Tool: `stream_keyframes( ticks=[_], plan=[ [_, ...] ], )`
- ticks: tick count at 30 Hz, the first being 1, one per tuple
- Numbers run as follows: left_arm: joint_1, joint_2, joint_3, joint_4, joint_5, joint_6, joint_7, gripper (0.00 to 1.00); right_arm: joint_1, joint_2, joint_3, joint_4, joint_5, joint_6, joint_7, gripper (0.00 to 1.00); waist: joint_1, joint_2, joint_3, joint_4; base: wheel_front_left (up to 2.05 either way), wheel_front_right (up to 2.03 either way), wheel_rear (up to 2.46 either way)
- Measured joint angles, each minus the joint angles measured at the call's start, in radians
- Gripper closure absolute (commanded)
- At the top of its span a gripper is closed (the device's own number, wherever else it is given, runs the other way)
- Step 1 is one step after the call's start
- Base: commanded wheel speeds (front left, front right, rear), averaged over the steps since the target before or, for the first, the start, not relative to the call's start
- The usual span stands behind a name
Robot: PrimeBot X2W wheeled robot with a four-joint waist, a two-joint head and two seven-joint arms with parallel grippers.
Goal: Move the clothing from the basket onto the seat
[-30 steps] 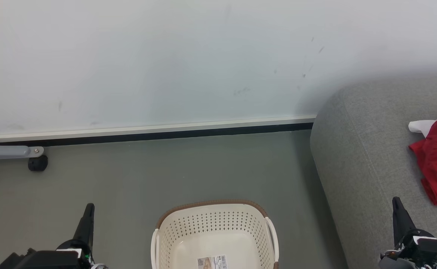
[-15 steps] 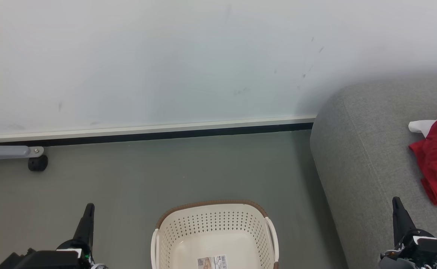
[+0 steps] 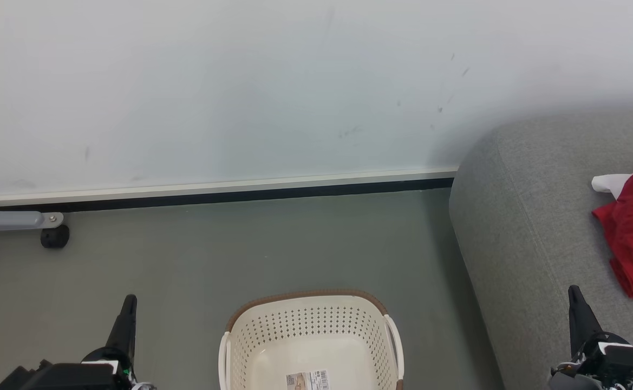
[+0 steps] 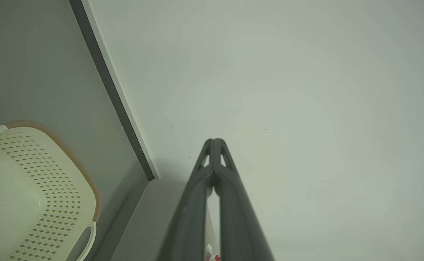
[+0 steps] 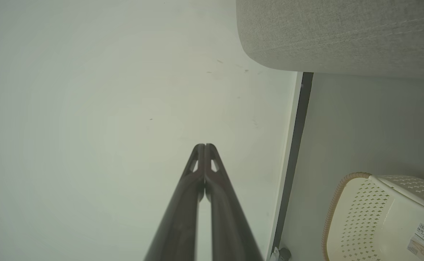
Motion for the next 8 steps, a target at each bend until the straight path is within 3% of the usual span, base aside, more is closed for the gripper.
stream_keyframes(
  ticks=[8],
  plan=[
    [0.000, 0.000, 0.000, 0.000, 0.000, 0.000, 0.000, 1.00, 0.000, 0.000, 0.000, 0.000, 0.000, 0.000, 0.000, 1.00, 0.0000, 0.0000, 0.000, 0.000, 0.00, 0.00, 0.00]
  ],
)
